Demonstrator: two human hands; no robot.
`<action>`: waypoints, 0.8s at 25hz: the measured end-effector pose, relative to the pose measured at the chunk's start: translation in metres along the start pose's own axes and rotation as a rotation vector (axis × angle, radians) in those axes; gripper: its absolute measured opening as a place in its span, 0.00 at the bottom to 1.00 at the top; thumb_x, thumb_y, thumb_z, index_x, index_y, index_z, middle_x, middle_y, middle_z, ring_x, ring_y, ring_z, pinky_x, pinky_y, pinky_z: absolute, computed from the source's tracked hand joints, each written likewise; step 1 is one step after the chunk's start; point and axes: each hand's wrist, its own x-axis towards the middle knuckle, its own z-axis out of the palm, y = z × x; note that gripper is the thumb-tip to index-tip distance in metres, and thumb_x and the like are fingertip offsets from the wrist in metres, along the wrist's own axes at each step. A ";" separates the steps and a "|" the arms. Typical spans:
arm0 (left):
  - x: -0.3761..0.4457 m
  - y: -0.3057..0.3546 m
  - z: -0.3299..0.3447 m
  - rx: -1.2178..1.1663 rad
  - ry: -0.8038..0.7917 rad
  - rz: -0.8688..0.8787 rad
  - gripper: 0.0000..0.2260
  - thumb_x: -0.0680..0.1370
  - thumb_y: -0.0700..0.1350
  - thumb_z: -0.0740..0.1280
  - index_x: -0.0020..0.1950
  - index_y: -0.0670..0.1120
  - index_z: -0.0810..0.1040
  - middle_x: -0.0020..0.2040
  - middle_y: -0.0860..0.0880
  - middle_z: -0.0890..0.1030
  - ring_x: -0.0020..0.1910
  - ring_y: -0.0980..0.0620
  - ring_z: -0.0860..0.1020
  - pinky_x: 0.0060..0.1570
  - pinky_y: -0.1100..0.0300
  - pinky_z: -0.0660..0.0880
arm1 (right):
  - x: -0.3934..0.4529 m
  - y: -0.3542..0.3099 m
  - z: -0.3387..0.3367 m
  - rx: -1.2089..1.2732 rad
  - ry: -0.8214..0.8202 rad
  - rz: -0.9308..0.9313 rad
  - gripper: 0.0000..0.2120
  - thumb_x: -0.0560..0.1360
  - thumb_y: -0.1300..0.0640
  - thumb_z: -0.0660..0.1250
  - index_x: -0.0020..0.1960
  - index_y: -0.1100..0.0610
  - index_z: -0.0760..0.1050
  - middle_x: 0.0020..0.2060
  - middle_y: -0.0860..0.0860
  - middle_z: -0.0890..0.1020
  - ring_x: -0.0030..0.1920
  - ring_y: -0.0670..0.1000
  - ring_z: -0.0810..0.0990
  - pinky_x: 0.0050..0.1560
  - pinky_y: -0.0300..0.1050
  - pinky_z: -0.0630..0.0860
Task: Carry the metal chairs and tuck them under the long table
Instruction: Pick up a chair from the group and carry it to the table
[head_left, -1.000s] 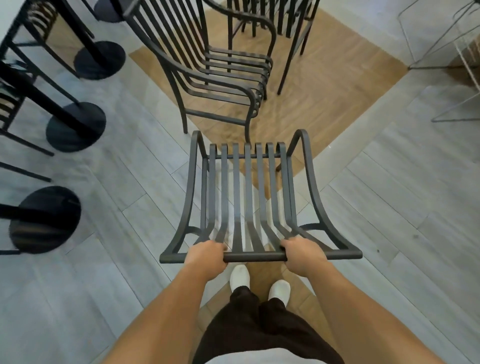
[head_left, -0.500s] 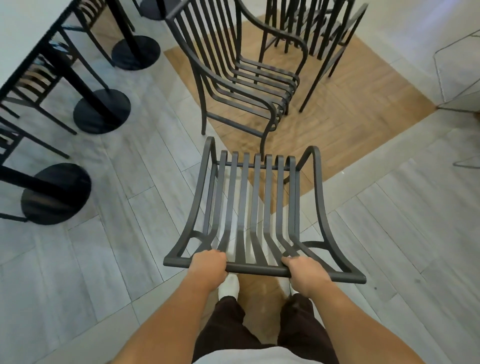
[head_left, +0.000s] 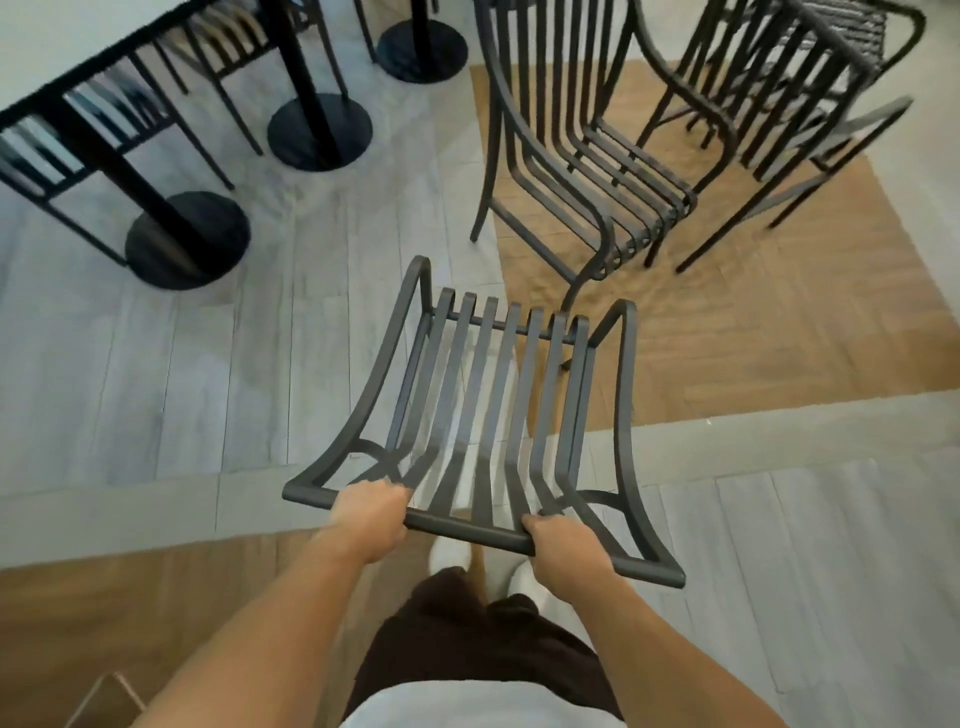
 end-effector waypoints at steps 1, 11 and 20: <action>-0.007 0.011 0.007 -0.025 0.007 -0.014 0.09 0.79 0.49 0.63 0.57 0.52 0.77 0.54 0.52 0.82 0.52 0.47 0.82 0.47 0.54 0.77 | -0.004 0.010 0.000 -0.018 -0.007 -0.013 0.12 0.79 0.61 0.62 0.59 0.49 0.74 0.50 0.50 0.82 0.51 0.56 0.81 0.56 0.56 0.81; -0.027 0.098 0.020 -0.166 0.106 -0.217 0.10 0.81 0.51 0.65 0.61 0.52 0.77 0.53 0.53 0.83 0.51 0.49 0.83 0.49 0.55 0.78 | 0.001 0.080 -0.034 -0.154 -0.059 -0.192 0.10 0.79 0.60 0.61 0.57 0.50 0.75 0.48 0.50 0.82 0.49 0.55 0.80 0.52 0.51 0.79; -0.029 0.207 0.028 -0.371 0.115 -0.451 0.10 0.82 0.50 0.64 0.62 0.52 0.78 0.51 0.53 0.83 0.48 0.51 0.82 0.48 0.57 0.78 | 0.015 0.155 -0.069 -0.368 -0.084 -0.381 0.13 0.79 0.61 0.61 0.59 0.49 0.76 0.48 0.51 0.81 0.49 0.56 0.80 0.49 0.52 0.80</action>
